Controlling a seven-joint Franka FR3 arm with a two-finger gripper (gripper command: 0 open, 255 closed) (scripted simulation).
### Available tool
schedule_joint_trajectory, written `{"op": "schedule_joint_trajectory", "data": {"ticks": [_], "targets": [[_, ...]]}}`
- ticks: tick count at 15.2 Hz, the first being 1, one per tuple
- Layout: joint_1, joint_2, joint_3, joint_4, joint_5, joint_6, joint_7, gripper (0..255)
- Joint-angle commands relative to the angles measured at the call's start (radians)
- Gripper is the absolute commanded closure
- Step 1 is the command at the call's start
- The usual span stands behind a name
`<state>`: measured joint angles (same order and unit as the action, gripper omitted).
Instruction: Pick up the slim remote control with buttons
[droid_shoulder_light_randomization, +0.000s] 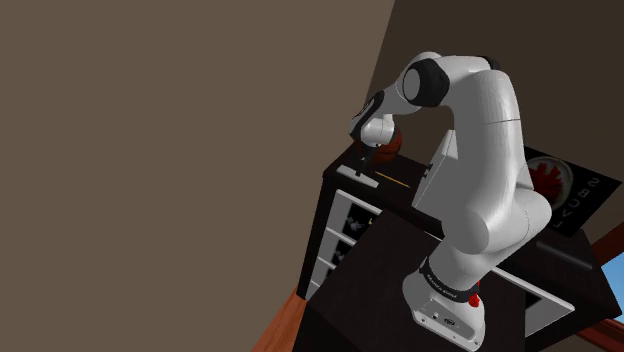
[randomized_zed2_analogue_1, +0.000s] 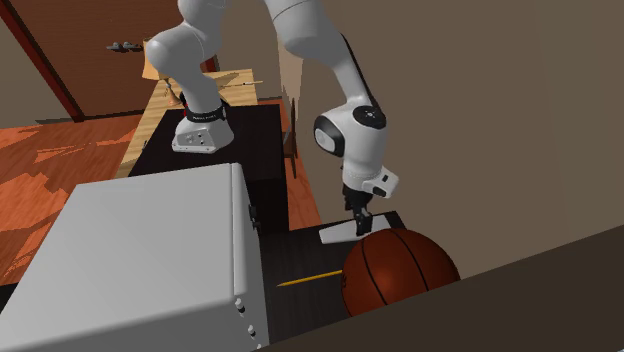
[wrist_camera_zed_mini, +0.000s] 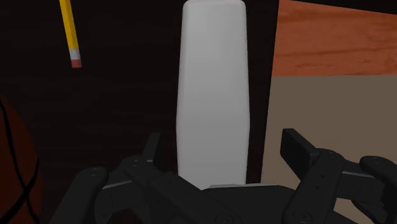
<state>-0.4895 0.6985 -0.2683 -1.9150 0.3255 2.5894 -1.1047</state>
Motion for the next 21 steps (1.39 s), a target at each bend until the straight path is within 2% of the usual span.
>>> {"op": "schedule_joint_trajectory", "data": {"ticks": [1,8,9,18,21], "targets": [[-0.013,0.029,0.011,0.018,0.009,0.012,-0.011,0],[-0.031,0.095,0.033,0.046,0.027,0.052,-0.023,0],[-0.031,0.095,0.033,0.046,0.027,0.051,-0.023,255],[-0.031,0.095,0.033,0.047,0.027,0.052,-0.023,255],[-0.021,0.059,0.021,0.031,0.018,0.031,-0.017,255]]}}
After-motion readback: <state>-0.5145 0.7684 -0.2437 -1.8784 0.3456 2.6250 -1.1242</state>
